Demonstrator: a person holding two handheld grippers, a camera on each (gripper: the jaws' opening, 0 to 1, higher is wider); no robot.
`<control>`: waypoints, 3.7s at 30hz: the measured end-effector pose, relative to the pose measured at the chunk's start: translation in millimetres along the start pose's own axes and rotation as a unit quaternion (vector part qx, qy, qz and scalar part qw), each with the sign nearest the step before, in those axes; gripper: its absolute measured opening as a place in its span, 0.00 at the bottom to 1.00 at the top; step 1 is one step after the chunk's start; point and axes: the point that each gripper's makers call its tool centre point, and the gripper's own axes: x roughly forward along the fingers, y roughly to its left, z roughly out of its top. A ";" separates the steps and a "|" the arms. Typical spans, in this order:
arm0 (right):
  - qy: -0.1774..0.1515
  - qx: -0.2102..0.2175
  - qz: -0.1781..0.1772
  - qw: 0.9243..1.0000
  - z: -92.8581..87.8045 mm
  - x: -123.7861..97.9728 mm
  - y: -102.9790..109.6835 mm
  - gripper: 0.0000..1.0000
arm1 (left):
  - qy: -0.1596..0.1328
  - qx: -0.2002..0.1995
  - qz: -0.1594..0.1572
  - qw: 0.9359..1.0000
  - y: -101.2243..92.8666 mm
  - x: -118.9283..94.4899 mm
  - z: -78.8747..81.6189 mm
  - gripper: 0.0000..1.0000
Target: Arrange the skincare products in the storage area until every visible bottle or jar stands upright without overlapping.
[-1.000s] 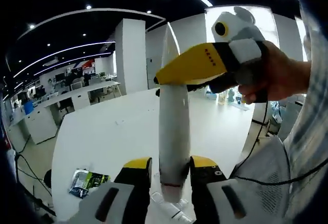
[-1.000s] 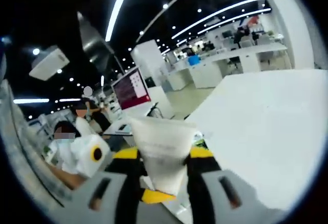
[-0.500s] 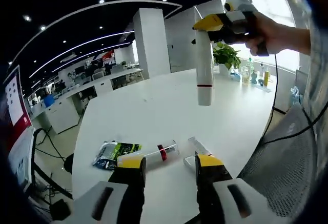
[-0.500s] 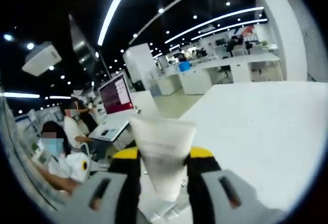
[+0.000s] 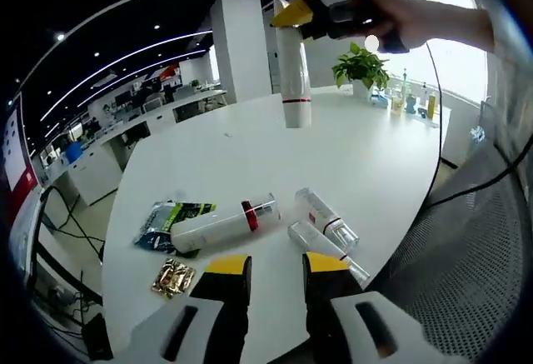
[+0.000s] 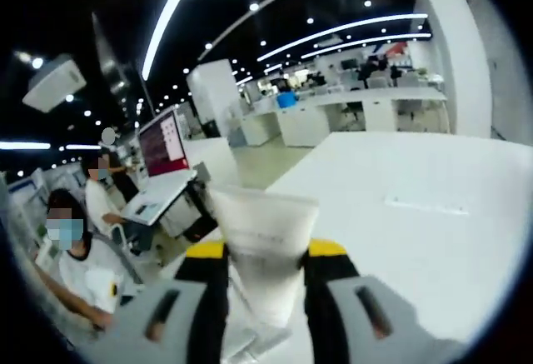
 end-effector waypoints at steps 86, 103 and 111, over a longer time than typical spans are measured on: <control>0.165 0.056 -0.112 0.978 -176.2 88.2 -51.4 0.70 | 0.075 0.008 0.034 0.997 17.3 3.8 -35.5 0.20; 0.307 -0.242 0.131 0.911 -210.2 166.9 51.0 0.52 | 0.079 0.018 0.018 0.997 9.8 5.6 -37.4 0.20; 0.364 -0.306 0.142 0.868 -232.2 174.6 49.6 0.34 | 0.077 0.014 0.028 0.997 13.6 5.1 -36.6 0.20</control>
